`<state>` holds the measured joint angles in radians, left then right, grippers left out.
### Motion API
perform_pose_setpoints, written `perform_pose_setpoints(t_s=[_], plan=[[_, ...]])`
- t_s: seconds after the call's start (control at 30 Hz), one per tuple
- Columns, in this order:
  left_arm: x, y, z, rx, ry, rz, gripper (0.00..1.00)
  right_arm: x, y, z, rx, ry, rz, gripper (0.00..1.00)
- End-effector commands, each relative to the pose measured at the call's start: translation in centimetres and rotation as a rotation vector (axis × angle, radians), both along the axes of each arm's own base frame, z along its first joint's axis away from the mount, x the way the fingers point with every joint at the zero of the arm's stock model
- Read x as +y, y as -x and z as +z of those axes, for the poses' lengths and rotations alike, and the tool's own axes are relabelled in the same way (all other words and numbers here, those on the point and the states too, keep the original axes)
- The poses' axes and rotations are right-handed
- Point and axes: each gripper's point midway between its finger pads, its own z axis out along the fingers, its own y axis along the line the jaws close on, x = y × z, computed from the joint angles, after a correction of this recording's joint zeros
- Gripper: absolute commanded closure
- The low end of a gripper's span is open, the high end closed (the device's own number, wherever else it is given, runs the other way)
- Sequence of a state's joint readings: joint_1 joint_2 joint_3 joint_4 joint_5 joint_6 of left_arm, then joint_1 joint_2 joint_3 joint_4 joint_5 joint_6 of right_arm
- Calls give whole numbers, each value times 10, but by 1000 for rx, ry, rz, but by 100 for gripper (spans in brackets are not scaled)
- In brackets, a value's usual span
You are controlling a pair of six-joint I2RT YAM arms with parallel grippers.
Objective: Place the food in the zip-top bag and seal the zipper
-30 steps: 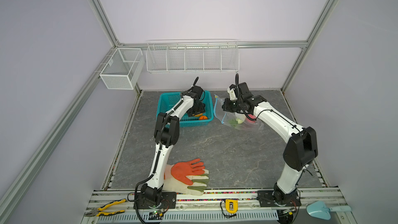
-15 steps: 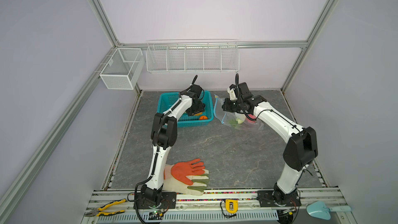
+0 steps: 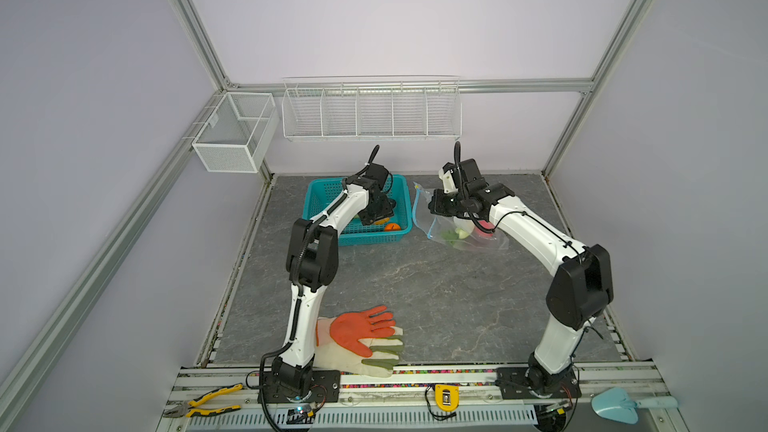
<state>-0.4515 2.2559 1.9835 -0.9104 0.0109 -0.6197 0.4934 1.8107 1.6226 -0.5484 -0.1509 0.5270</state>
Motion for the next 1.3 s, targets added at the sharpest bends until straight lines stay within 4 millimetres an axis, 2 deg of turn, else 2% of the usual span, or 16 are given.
perform_pose_setpoints(t_s=[0.0, 1.27], plan=[[0, 1, 19, -26, 30, 7, 35, 6, -3, 5, -13, -20, 3, 94], [-5, 8, 37, -55, 65, -7, 35, 7, -3, 1, -5, -18, 4, 94]])
